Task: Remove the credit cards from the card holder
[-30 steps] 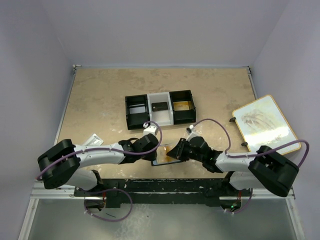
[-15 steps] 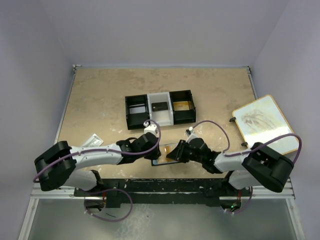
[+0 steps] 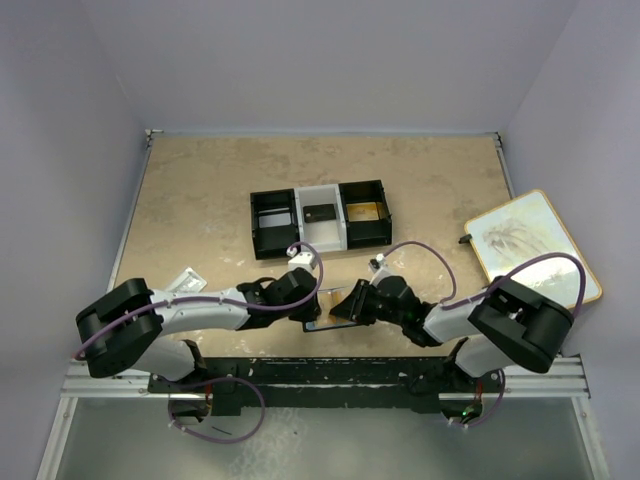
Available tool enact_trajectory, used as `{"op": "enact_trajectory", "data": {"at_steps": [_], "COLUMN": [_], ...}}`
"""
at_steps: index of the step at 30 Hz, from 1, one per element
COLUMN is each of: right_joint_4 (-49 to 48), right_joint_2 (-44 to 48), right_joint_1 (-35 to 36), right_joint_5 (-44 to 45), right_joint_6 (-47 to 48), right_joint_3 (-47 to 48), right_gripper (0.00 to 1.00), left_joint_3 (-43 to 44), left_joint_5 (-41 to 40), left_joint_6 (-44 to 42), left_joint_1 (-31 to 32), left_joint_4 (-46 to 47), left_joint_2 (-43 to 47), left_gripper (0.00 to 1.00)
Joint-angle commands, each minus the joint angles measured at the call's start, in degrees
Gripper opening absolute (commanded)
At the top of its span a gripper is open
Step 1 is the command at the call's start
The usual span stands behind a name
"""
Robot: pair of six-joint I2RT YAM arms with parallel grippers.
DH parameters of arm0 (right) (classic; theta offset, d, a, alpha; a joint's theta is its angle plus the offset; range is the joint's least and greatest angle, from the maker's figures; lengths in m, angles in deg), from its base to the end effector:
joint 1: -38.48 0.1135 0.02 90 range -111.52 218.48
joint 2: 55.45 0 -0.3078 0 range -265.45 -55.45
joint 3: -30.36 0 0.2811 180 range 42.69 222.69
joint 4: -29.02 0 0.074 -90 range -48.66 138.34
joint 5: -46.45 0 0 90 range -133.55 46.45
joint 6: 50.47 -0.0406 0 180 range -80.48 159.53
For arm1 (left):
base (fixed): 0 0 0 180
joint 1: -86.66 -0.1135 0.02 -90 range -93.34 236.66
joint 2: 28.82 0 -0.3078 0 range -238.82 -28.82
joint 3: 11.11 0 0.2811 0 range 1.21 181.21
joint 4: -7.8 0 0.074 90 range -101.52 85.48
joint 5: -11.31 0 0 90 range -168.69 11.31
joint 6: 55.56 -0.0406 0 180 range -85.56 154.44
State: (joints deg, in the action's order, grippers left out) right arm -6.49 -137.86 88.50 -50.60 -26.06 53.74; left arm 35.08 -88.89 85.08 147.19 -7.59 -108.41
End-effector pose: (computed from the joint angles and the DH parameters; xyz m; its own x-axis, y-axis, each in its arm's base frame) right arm 0.1432 0.1785 0.1320 -0.8643 0.3758 -0.3343 -0.1107 0.5063 0.8552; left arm 0.1411 -0.2351 0.1758 -0.8528 -0.0375 -0.5208 0.2209 0.8779 -0.4249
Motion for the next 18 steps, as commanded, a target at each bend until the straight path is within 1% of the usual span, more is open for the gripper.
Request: {"op": "enact_trajectory", "data": {"at_steps": [1,4,6,9,12,15,18], "right_joint_4": [-3.4,-5.0,-8.1,-10.1,-10.1,-7.6,-6.5], "right_joint_2": [-1.3,-2.1,-3.3,-4.6,-4.4,-3.2,-1.7], "right_joint_1": [0.0,0.0,0.0,0.0,0.0,0.0,-0.1], "right_joint_5": [-0.8,-1.7,-4.8,-5.9,-3.6,-2.8,-1.5], "right_joint_6": [-0.1,1.8,4.9,4.4,2.2,2.2,1.1], "right_joint_3": [-1.1,-0.5,0.5,-0.1,-1.1,-0.6,-1.3], "right_gripper": [0.28,0.28,0.25,0.09,0.00,0.00,0.00], "left_joint_3": [-2.0,-2.7,-3.0,-3.4,-2.9,-2.3,-1.7], "left_joint_5": [-1.9,-1.8,-1.6,-2.0,-2.8,-3.5,-4.6], "left_joint_6": [0.9,1.2,1.4,1.5,1.4,1.2,1.2], "left_joint_1": [0.6,0.7,0.8,0.9,0.9,0.9,0.9], "left_joint_4": [-2.7,-2.1,-1.8,-1.7,-2.5,-3.5,-4.9], "left_joint_2": [-1.1,-1.2,-1.2,-0.9,-0.2,1.5,3.5], "left_gripper": [0.13,0.13,0.13,0.13,0.13,0.14,0.19]}}
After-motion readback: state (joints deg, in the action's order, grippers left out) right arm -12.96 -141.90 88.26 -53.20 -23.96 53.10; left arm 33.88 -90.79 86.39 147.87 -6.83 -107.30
